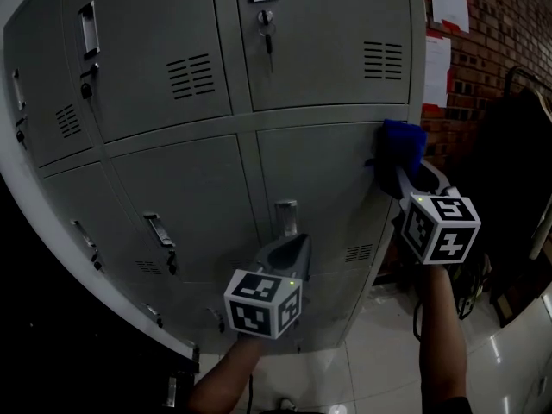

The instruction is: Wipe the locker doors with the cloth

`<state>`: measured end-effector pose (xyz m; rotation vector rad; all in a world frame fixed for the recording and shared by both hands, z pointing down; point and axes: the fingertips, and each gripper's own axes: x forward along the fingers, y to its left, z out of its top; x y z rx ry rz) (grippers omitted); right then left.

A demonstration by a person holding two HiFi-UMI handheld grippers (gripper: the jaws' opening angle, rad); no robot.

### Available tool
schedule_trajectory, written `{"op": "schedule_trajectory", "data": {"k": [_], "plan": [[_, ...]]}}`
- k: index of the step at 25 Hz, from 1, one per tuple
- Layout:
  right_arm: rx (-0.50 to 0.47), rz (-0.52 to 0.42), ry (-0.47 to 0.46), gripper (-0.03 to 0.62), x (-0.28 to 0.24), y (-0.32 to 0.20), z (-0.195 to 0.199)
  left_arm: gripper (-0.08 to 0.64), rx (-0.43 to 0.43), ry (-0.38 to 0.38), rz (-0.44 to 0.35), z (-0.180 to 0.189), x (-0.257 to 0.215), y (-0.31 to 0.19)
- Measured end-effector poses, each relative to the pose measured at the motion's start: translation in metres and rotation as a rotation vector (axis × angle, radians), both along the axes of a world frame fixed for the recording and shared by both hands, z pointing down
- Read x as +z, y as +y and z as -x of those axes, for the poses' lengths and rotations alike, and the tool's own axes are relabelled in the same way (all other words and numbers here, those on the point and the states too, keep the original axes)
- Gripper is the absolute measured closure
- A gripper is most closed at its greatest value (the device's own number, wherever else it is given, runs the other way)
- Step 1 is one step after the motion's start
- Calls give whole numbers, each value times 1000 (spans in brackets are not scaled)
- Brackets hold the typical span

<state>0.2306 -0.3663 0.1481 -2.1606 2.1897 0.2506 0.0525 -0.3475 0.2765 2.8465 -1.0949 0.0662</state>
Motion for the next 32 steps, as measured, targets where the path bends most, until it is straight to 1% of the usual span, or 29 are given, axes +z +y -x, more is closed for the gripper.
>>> {"op": "schedule_trajectory", "data": {"k": [3, 5, 10, 13, 15, 19, 21, 26, 29, 32], "plan": [[-10, -11, 3, 509, 0, 6, 8, 557, -13, 1, 2, 5, 2, 1], [-36, -27, -1, 511, 3, 14, 24, 557, -29, 4, 4, 10, 4, 1], [-179, -42, -17, 511, 30, 26, 93, 557, -78, 7, 5, 26, 10, 0], [-265, -20, -20, 511, 51, 26, 134, 557, -117, 6, 0, 39, 14, -1], [-303, -1, -11, 511, 65, 23, 158, 557, -142, 10, 4, 49, 17, -2], [-370, 48, -32, 511, 90, 13, 194, 557, -181, 4, 13, 67, 27, -2], [-388, 59, -30, 511, 99, 9, 207, 557, -198, 1, 19, 75, 30, -2], [-405, 95, -32, 511, 118, -6, 225, 557, -220, -5, 25, 84, 36, -3], [-383, 104, -31, 511, 128, -13, 219, 557, -211, 0, 35, 81, 38, -2], [-356, 101, -29, 511, 131, -16, 205, 557, -197, 2, 34, 74, 37, -3]]}}
